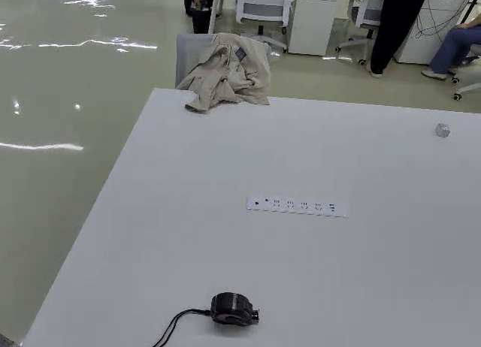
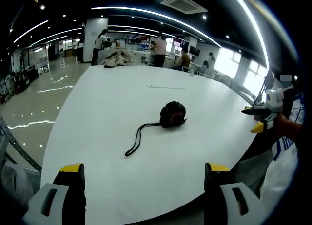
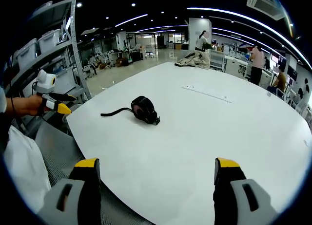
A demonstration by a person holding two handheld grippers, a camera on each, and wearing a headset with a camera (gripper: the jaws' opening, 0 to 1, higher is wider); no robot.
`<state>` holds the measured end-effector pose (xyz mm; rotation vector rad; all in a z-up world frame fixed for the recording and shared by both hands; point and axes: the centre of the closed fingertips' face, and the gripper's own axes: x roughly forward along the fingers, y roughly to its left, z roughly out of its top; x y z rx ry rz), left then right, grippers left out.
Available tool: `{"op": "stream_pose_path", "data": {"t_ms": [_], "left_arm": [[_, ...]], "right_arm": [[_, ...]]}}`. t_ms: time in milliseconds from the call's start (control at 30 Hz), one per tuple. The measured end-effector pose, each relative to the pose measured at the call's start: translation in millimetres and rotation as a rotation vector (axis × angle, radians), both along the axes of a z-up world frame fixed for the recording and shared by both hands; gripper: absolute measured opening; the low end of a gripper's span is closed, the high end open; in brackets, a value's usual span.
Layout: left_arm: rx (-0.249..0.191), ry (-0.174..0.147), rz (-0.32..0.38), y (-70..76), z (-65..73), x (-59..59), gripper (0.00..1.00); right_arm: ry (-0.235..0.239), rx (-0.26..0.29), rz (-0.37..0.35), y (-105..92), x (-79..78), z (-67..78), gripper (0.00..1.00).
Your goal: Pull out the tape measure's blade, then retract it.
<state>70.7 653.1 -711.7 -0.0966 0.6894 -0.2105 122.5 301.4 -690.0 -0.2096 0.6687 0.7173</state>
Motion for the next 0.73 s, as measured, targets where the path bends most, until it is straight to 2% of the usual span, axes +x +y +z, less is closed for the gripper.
{"op": "stream_pose_path", "data": {"t_ms": [733], "left_arm": [[0.012,-0.015,0.021,6.7,6.3,0.4,1.00]], "right_arm": [[0.002,0.006,-0.008,-2.5,-6.4,-1.6,1.00]]}}
